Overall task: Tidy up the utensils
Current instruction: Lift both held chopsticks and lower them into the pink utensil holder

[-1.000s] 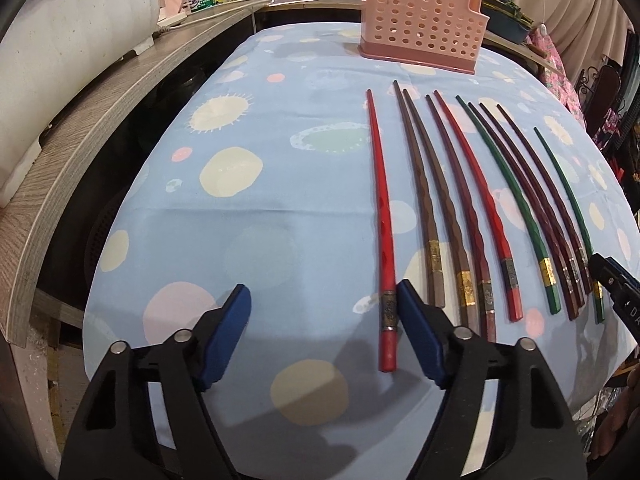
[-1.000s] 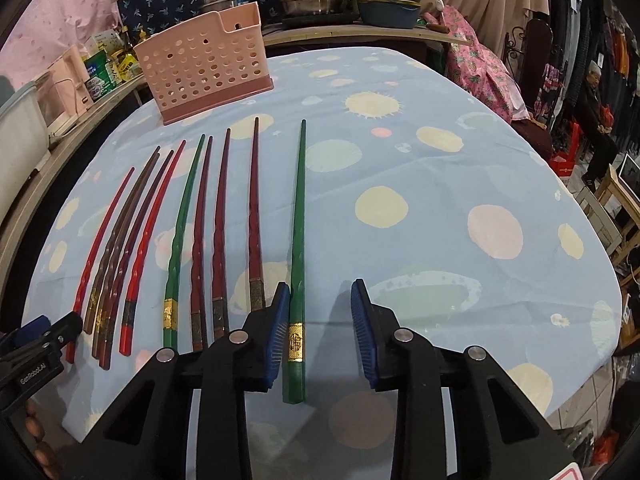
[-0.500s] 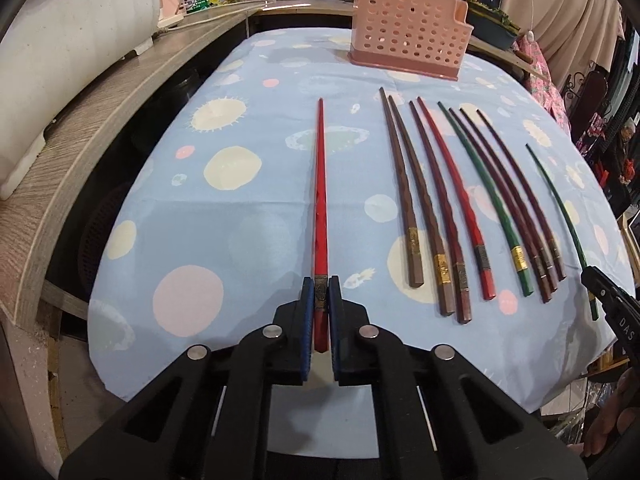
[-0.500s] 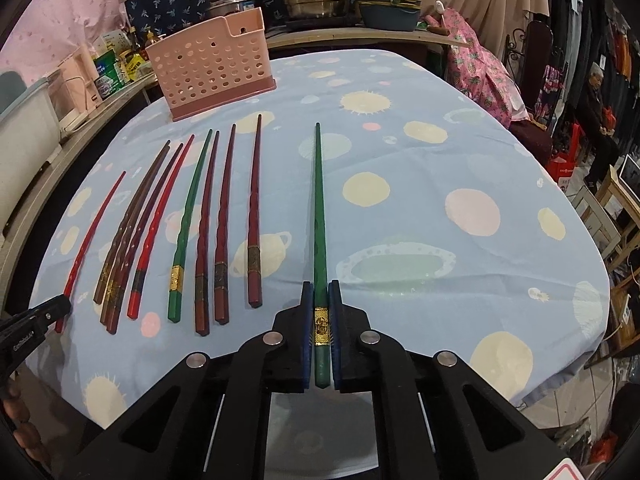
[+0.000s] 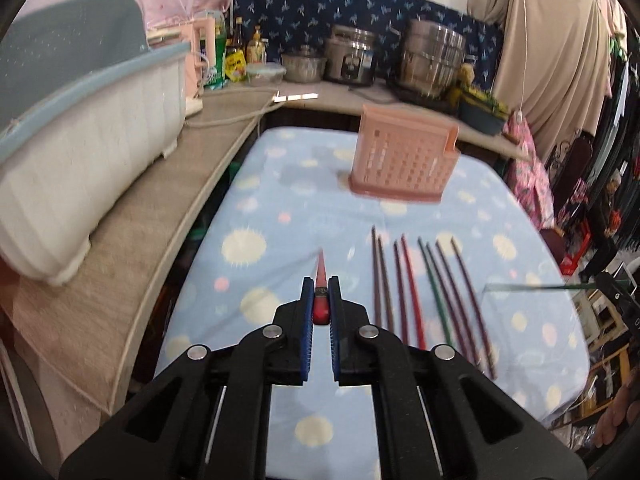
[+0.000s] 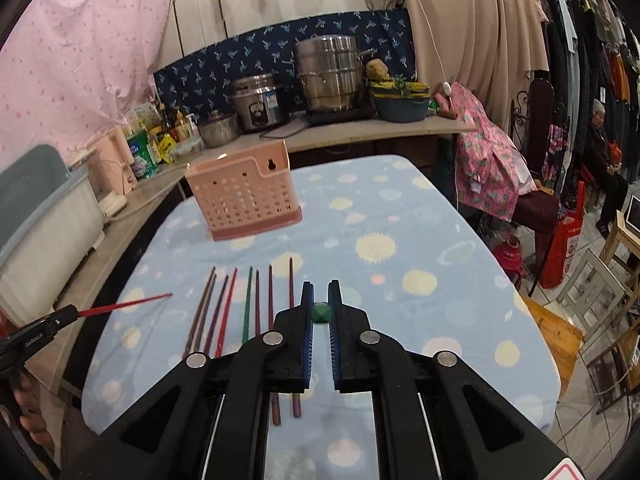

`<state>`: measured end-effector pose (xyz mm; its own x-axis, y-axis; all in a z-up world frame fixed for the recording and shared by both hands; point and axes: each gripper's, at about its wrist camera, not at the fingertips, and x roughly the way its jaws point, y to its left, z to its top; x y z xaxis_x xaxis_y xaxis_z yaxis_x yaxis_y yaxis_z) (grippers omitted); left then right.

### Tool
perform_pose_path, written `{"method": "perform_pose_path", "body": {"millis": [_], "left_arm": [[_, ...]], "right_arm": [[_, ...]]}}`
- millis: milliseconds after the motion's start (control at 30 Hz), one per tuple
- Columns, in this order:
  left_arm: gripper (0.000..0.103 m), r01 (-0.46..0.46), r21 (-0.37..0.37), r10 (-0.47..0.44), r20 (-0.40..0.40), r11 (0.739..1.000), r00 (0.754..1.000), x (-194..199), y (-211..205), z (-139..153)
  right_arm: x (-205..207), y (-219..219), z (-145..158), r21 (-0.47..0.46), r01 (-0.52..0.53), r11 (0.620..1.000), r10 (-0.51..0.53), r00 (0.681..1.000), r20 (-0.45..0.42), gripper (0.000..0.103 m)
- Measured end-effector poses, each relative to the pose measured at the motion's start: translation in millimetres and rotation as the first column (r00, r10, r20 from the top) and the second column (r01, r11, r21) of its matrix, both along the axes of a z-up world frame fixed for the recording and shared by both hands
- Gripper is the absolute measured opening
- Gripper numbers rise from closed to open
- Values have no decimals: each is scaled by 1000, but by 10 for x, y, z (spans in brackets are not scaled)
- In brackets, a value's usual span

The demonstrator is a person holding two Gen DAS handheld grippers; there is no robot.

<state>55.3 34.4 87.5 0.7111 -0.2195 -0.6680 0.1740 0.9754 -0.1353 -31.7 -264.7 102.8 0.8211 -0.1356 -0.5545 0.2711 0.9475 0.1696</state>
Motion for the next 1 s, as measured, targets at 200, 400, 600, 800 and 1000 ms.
{"method": "perform_pose_path", "body": {"millis": [200,400,600,800,1000], "left_arm": [[7,-13,-20,15,81,1000,997,404,-124,440],[7,-2,-62,10,139,998,990,802,-229,853],[7,3,-95,21,248,995,969,1201,-394,1367],[7,1,-139,49,357,990,933,1547,-559,1767],[7,6,-155,57,402,988,914,1910,-750,1824]], "right_arm": [[420,-131,321,13,-19,1000,18,998,67,7],[825,-250,666,38,-43,998,37,989,141,7],[1337,-320,1019,50,-80,996,65,968,242,7],[1866,-339,1281,52,-82,995,62,948,314,7],[2361,-370,1321,64,-79,995,53,939,340,7]]}}
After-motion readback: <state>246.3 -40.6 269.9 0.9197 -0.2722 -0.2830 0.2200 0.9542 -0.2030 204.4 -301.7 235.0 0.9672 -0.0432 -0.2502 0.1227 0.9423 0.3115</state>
